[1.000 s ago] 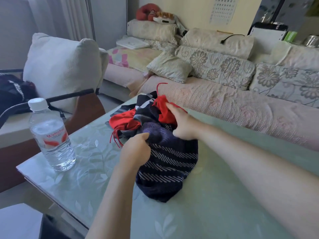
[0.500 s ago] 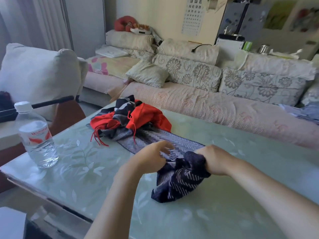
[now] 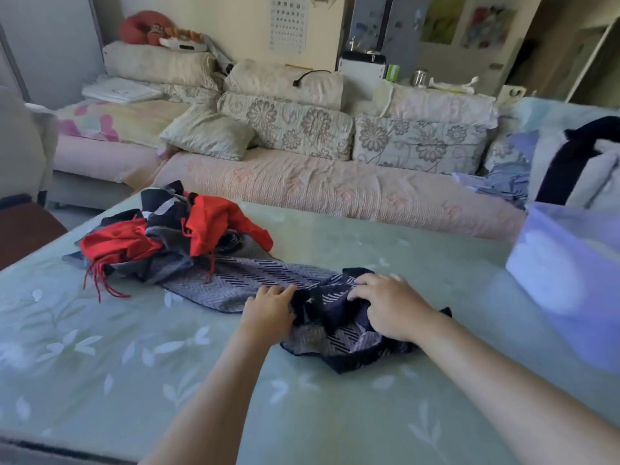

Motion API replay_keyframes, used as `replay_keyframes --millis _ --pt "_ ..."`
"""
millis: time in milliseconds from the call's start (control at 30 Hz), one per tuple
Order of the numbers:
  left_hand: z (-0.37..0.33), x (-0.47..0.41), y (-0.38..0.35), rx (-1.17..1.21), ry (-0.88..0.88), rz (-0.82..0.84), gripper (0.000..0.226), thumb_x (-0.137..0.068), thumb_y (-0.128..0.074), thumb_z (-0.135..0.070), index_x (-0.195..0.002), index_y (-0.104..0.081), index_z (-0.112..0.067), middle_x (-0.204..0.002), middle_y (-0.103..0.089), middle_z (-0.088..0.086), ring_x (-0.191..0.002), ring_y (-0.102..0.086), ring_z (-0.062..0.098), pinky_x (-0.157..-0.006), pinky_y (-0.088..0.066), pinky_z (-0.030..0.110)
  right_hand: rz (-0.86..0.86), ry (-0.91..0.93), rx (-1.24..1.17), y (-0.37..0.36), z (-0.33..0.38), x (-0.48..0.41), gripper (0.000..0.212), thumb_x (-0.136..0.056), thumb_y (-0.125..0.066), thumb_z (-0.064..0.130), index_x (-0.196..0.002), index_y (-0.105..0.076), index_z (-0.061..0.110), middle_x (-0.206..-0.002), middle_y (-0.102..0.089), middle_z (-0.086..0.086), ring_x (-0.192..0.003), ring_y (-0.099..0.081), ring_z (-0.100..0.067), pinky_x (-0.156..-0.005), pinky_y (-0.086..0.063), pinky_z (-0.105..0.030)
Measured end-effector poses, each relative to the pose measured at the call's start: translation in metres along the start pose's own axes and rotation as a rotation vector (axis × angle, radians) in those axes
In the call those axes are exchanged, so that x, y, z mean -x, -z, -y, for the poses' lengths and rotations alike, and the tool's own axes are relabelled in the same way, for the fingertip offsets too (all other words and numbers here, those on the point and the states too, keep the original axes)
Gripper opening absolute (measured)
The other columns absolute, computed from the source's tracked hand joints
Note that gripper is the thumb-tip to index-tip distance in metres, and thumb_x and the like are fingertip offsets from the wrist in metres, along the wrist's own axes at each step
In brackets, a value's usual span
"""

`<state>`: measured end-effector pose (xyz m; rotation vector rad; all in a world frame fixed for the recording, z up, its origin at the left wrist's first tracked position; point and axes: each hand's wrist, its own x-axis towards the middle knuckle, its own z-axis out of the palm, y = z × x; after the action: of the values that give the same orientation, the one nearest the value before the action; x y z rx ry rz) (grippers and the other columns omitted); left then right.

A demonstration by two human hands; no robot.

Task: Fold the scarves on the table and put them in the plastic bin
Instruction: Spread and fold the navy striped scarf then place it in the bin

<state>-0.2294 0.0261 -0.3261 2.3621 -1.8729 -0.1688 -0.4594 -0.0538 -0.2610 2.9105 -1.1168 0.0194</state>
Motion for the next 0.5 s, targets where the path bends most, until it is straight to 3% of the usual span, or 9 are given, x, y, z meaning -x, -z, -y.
replay_keyframes --millis 67,167,233,267,367,433,500 --pt "0.001 -0.008 -0.002 0.026 0.033 -0.09 0.036 -0.097 -0.053 -0.025 -0.132 -0.058 -0.03 -0.124 -0.054 0.005 -0.12 -0.046 0.029 -0.089 -0.047 0.04 -0.054 0.02 -0.053 -0.016 0.013 -0.004 0.053 -0.087 -0.055 0.03 -0.139 -0.052 0.037 -0.158 -0.033 0.001 -0.145 -0.029 -0.022 -0.116 -0.022 -0.041" --pt "0.003 -0.013 0.006 0.06 0.062 -0.095 0.032 -0.09 -0.057 -0.013 -0.108 -0.072 -0.034 -0.107 -0.066 0.0 -0.105 -0.059 0.025 -0.074 -0.052 0.035 0.016 0.072 -0.037 -0.035 0.027 -0.01 0.091 -0.081 -0.057 0.065 -0.156 -0.01 0.043 -0.167 -0.005 -0.002 -0.152 -0.012 -0.023 -0.119 -0.018 -0.052" --pt "0.004 -0.013 0.017 0.12 0.009 -0.024 0.026 -0.09 -0.058 -0.015 -0.101 -0.074 -0.033 -0.101 -0.071 -0.001 -0.093 -0.064 0.023 -0.073 -0.054 0.034 0.084 0.062 -0.033 -0.037 0.032 -0.016 0.104 -0.08 -0.062 0.066 -0.153 0.01 0.049 -0.166 -0.001 -0.002 -0.147 -0.024 -0.025 -0.113 -0.032 -0.049" --pt "0.004 -0.012 0.023 0.198 -0.026 0.007 0.023 -0.09 -0.06 -0.015 -0.099 -0.075 -0.031 -0.098 -0.072 -0.002 -0.09 -0.065 0.022 -0.076 -0.054 0.033 0.099 0.065 -0.04 -0.038 0.031 -0.02 0.103 -0.082 -0.065 0.057 -0.152 0.01 0.051 -0.165 -0.009 -0.003 -0.141 -0.034 -0.027 -0.107 -0.039 -0.047" --pt "-0.011 -0.003 0.046 0.435 -0.131 -0.047 0.019 -0.089 -0.065 -0.014 -0.097 -0.078 -0.026 -0.093 -0.072 -0.005 -0.085 -0.064 0.013 -0.078 -0.05 0.025 0.05 0.11 -0.044 -0.032 0.025 -0.024 0.081 -0.087 -0.054 0.016 -0.149 -0.02 0.054 -0.14 -0.05 0.001 -0.114 -0.06 -0.03 -0.087 -0.053 -0.043" --pt "-0.031 0.007 0.055 0.525 -0.222 -0.067 0.018 -0.086 -0.069 -0.013 -0.094 -0.079 -0.026 -0.087 -0.071 -0.009 -0.08 -0.063 0.006 -0.075 -0.046 0.017 -0.017 0.095 0.182 -0.025 0.016 -0.024 0.055 -0.088 -0.049 0.008 -0.135 -0.052 0.037 -0.122 -0.06 -0.001 -0.108 -0.064 -0.029 -0.08 -0.056 -0.041" --pt "-0.05 0.018 0.052 0.557 -0.309 0.005 0.017 -0.085 -0.072 -0.015 -0.097 -0.079 -0.025 -0.088 -0.073 -0.011 -0.08 -0.064 0.001 -0.076 -0.049 0.014 0.013 -0.006 0.392 -0.015 0.008 -0.02 0.035 -0.091 -0.051 0.005 -0.119 -0.065 0.02 -0.115 -0.063 -0.005 -0.109 -0.063 -0.03 -0.08 -0.054 -0.038"
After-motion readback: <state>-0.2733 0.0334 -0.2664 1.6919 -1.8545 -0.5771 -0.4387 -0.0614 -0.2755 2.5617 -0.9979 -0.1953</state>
